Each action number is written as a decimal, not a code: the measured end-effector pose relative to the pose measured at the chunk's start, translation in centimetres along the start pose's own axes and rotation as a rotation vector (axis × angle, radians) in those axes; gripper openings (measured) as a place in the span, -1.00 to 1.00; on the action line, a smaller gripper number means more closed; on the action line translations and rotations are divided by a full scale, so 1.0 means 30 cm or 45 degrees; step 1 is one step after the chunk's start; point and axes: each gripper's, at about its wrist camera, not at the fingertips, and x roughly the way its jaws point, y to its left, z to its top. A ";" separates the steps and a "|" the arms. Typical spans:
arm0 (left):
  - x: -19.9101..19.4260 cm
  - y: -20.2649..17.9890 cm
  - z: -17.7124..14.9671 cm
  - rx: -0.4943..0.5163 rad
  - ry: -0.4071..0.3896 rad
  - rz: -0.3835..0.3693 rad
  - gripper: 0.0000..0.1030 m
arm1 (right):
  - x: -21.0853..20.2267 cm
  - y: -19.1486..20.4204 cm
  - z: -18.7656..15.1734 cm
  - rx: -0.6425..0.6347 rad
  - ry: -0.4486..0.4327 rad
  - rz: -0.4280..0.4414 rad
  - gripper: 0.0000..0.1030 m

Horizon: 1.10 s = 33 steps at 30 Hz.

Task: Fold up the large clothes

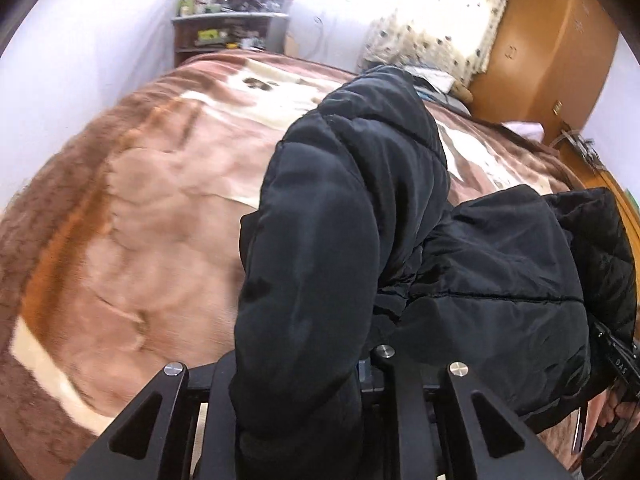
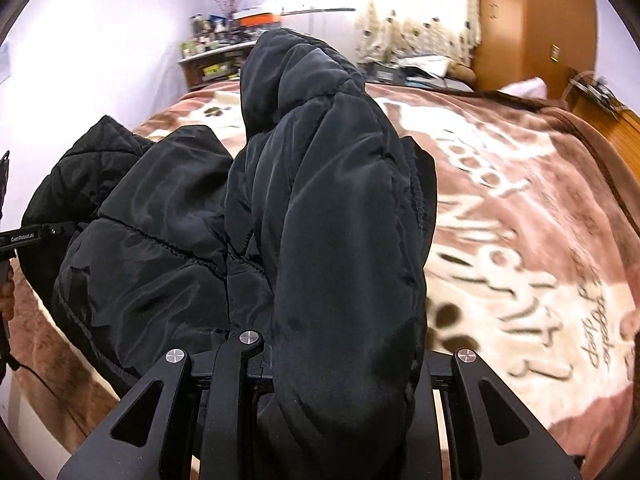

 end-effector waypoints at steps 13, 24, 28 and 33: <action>-0.052 0.264 0.074 -0.052 -0.030 0.053 -0.71 | 0.030 0.194 0.009 -0.003 -0.072 0.119 -0.51; 0.112 0.360 0.003 -0.146 0.092 0.081 -0.45 | 0.241 0.053 -0.039 0.108 0.141 0.036 -0.36; 0.157 0.389 -0.001 -0.143 0.113 0.098 0.04 | 0.304 0.000 -0.053 0.171 0.178 0.027 -0.15; 0.176 0.419 -0.002 -0.156 0.112 0.103 0.31 | 0.313 -0.033 -0.079 0.194 0.180 0.003 0.15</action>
